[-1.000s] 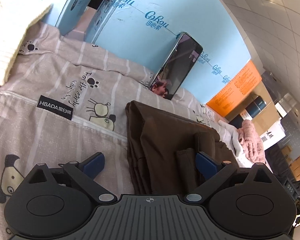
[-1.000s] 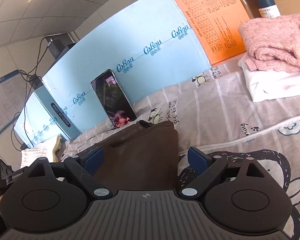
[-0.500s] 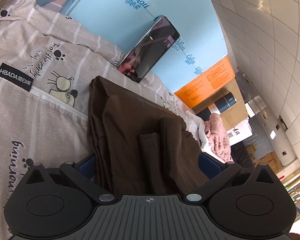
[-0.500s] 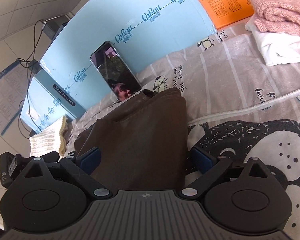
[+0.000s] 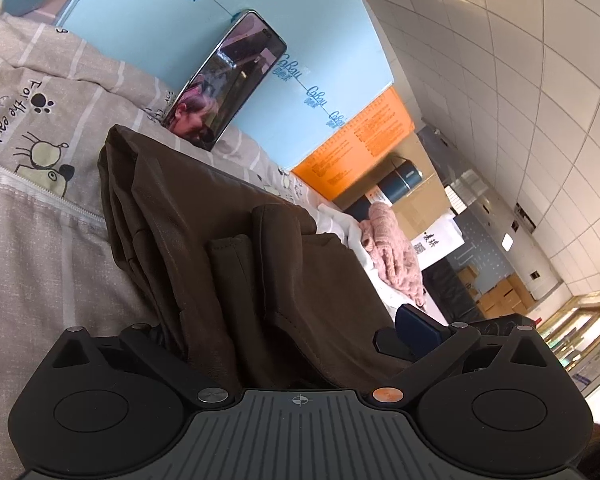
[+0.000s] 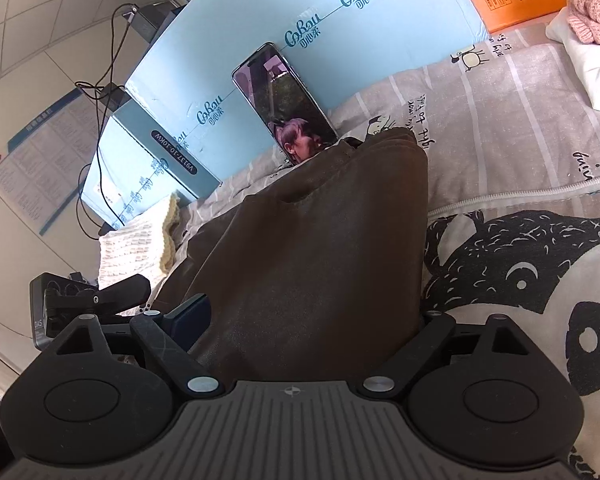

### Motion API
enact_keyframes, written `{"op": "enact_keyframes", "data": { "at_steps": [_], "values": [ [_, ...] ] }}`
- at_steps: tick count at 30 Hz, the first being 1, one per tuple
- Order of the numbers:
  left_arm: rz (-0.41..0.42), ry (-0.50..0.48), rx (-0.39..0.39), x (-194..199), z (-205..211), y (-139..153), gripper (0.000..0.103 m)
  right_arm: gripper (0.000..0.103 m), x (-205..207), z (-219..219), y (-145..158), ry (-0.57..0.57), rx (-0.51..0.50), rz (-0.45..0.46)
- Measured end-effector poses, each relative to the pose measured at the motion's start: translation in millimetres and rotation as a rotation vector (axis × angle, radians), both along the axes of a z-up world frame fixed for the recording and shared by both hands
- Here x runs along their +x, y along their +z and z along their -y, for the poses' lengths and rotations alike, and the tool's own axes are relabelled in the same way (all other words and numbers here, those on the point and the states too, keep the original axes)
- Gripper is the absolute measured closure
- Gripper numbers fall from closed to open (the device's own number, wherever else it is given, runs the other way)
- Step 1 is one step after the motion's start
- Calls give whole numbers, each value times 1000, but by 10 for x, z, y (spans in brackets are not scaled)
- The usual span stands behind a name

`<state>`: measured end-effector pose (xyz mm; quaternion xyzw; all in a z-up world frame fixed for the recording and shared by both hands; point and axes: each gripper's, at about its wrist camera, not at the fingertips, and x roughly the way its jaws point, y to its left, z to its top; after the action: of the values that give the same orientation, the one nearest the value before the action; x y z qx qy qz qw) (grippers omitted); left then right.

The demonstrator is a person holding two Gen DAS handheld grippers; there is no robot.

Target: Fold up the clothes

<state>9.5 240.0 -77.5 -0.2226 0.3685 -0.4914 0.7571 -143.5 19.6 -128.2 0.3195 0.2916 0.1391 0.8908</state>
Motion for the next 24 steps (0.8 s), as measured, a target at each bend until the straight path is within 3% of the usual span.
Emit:
{"op": "enact_keyframes", "data": {
  "at_steps": [1, 3, 5, 6, 8, 14, 24],
  "values": [
    [31, 16, 39, -17, 21, 4, 13, 23, -3, 5, 0, -6, 1, 3],
    [78, 53, 118, -26, 54, -3, 44, 32, 3, 33, -12, -33, 6, 4],
    [87, 61, 129, -13, 40, -14, 50, 50, 23, 61, -36, -62, 1, -10],
    [93, 65, 134, -8, 34, -19, 53, 53, 33, 74, -49, -76, -2, -17],
    [110, 65, 137, -17, 36, -14, 54, 59, 42, 95, -65, -95, -3, -22],
    [138, 60, 67, -31, -33, 22, 61, 66, -21, 121, -21, -82, 26, 62],
    [215, 90, 31, -297, -142, 241, 67, 74, -64, 79, 67, -20, 91, 159]
  ]
}}
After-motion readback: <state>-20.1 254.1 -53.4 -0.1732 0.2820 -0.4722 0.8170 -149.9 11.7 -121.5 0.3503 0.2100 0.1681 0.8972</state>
